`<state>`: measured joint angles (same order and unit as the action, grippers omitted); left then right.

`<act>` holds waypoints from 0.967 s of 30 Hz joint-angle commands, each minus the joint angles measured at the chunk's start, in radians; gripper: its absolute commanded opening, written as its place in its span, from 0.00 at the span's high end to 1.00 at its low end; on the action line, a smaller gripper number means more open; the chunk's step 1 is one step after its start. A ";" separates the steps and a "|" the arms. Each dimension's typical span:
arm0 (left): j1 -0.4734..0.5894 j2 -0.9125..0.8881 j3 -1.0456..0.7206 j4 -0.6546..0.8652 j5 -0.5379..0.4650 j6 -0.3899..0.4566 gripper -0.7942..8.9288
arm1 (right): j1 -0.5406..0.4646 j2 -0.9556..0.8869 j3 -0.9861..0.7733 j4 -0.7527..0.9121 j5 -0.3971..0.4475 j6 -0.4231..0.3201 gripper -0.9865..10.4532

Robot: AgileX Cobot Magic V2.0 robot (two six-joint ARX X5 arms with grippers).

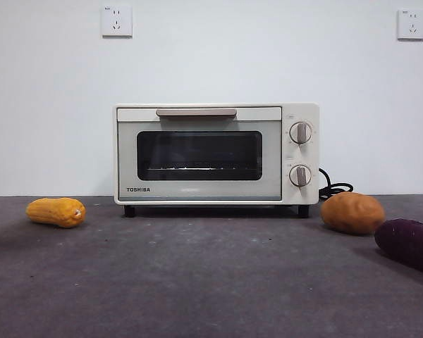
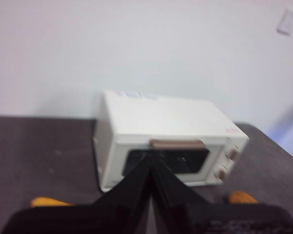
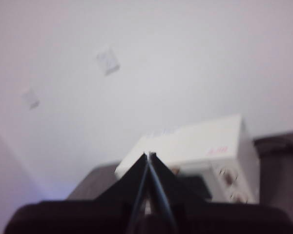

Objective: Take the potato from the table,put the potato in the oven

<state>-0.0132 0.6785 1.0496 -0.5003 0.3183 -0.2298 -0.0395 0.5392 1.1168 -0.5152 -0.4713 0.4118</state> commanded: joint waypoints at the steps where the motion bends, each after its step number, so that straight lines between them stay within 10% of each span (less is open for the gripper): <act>1: 0.003 0.076 0.046 -0.027 0.058 0.003 0.92 | 0.001 0.060 0.067 -0.089 -0.035 -0.068 0.92; 10: -0.021 0.367 0.181 -0.086 0.187 0.005 0.92 | 0.001 0.230 0.209 -0.330 -0.105 -0.223 0.92; 29: -0.199 0.914 0.498 -0.060 0.187 0.005 0.92 | 0.001 0.472 0.234 -0.507 -0.108 -0.243 0.91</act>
<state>-0.2054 1.5665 1.5227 -0.5636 0.5011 -0.2295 -0.0395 1.0069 1.3483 -1.0203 -0.5766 0.1844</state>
